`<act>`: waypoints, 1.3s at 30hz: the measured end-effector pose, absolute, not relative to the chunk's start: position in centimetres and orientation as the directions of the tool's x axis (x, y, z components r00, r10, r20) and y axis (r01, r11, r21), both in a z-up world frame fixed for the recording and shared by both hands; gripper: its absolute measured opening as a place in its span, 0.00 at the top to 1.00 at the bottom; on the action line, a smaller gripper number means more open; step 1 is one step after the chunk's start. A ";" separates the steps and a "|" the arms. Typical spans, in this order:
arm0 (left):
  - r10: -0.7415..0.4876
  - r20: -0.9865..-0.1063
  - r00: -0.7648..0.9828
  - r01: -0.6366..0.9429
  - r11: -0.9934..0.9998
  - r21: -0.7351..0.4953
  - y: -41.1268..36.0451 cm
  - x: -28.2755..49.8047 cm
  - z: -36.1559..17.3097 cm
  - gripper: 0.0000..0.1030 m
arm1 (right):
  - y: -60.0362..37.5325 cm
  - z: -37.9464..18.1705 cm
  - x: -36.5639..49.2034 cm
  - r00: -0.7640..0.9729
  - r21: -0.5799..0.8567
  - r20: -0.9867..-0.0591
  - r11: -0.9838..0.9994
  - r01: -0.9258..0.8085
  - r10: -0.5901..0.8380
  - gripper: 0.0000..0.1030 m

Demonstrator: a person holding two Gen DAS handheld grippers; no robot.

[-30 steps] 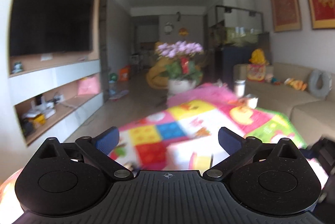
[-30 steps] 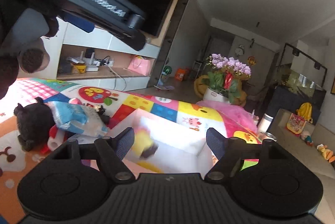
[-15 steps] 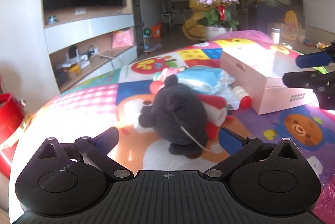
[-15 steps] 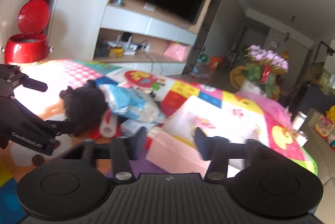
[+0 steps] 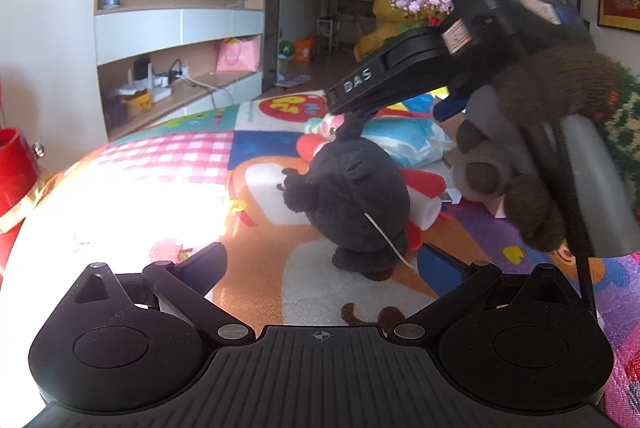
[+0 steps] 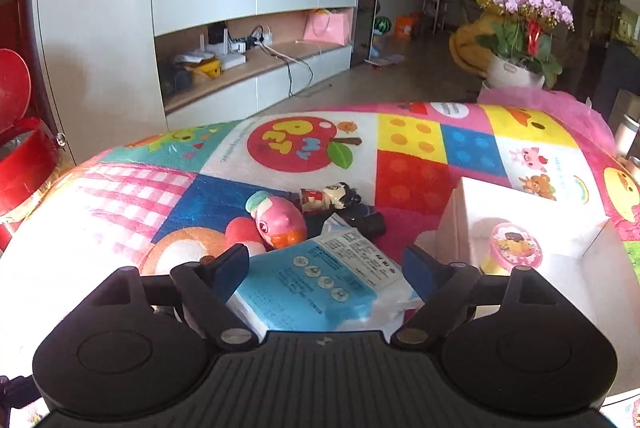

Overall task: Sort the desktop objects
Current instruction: 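Grasp the blue wet-wipes packet with the right tool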

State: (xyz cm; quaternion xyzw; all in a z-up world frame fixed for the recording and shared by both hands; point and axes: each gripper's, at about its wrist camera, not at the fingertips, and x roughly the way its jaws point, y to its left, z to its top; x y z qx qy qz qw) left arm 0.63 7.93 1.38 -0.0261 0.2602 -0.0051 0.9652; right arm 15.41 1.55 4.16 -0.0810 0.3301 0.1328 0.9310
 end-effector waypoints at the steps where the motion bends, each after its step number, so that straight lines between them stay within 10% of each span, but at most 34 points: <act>1: -0.022 -0.505 0.863 -0.009 0.998 -0.057 8.0 0.7 1.4 0.00 | 2.2 3.6 15.8 0.739 -0.072 -0.649 0.954 -0.293 0.178 0.11; 6: -0.029 -0.512 0.859 -0.026 0.995 -0.100 8.7 0.6 1.3 0.00 | 2.7 2.3 17.0 0.742 -0.073 -0.651 0.959 -0.272 0.161 0.04; 15: -0.101 -0.498 0.861 0.034 0.989 -0.142 8.9 0.0 1.5 0.00 | -0.9 3.2 11.8 0.687 -0.040 -0.672 0.914 -0.404 0.274 0.23; 24: -0.084 -0.550 0.831 0.081 0.996 -0.030 6.8 0.2 1.3 0.00 | -7.5 2.0 4.1 0.615 -0.018 -0.719 0.876 -0.482 0.323 0.70; 33: 0.153 -0.502 0.851 -0.059 0.978 0.198 7.1 3.6 1.8 0.00 | -12.0 3.2 0.5 0.744 -0.025 -0.579 0.905 -0.424 0.333 0.51; 39: 0.109 -0.522 0.846 -0.039 0.989 0.143 8.0 2.1 3.0 0.00 | -8.1 5.5 4.4 0.749 0.030 -0.509 0.879 -0.477 0.424 0.39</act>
